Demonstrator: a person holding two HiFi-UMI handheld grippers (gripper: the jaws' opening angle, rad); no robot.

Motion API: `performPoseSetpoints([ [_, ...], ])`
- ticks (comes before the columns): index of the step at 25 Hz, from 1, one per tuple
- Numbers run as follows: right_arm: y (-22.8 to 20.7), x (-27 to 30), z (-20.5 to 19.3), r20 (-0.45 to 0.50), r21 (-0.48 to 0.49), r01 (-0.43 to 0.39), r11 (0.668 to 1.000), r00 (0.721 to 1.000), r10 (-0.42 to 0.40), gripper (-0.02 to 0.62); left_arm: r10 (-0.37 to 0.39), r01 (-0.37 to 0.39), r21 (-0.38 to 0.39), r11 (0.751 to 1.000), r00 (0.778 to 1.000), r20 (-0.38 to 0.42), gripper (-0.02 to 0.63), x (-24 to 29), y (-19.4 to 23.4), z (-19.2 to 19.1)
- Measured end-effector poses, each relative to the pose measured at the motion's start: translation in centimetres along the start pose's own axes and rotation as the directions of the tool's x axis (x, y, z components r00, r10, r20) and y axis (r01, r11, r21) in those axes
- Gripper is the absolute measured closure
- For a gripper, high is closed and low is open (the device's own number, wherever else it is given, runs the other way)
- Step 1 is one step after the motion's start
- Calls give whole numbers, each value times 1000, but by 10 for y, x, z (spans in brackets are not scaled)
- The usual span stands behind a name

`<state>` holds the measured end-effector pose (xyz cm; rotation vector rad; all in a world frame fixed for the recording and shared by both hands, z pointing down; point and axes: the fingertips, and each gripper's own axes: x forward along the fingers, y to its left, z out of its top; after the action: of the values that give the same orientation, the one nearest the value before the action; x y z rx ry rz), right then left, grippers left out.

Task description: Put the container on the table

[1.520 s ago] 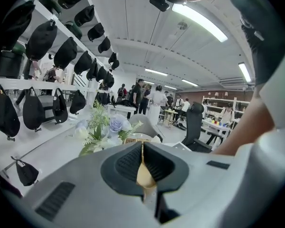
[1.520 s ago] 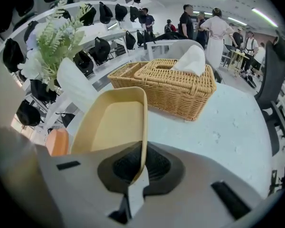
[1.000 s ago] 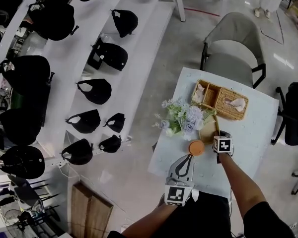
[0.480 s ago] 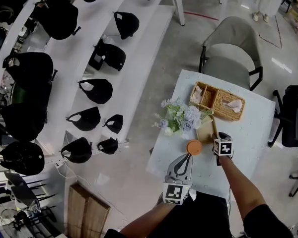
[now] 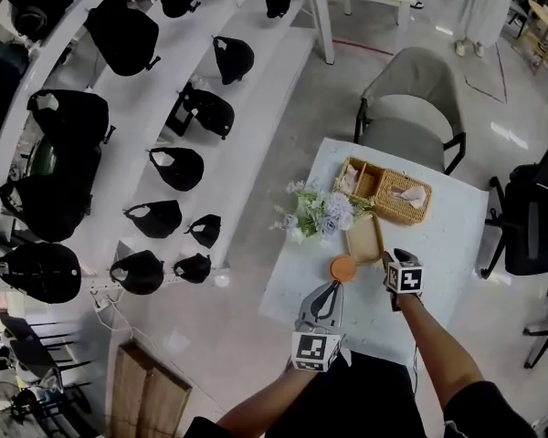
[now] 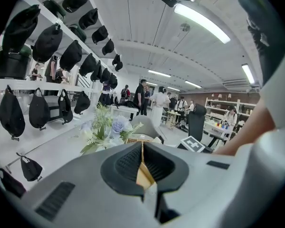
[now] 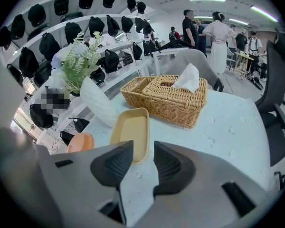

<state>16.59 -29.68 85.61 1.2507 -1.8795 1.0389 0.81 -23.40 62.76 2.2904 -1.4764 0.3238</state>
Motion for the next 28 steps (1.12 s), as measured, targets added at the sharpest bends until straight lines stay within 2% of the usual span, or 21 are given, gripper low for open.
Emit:
performPoseSetpoints([
  [12, 2, -65, -17, 36, 4, -23, 1000, 999, 23, 465, 23, -24, 27, 999, 998, 56, 591, -27, -31, 13],
  [18, -4, -103, -33, 69, 21, -39, 999, 997, 37, 482, 66, -69, 32, 997, 994, 85, 591, -45, -44, 16],
  [21, 0, -126, -38, 107, 26, -70, 997, 992, 66, 482, 91, -95, 35, 995, 991, 103, 591, -58, -52, 19],
  [24, 4, -158, -49, 150, 76, -122, 990, 983, 110, 485, 89, -91, 18, 996, 992, 86, 591, -74, -66, 12],
  [28, 12, -202, -44, 244, 99, -200, 975, 955, 171, 511, 87, -87, 3, 996, 994, 69, 591, -90, -86, -2],
])
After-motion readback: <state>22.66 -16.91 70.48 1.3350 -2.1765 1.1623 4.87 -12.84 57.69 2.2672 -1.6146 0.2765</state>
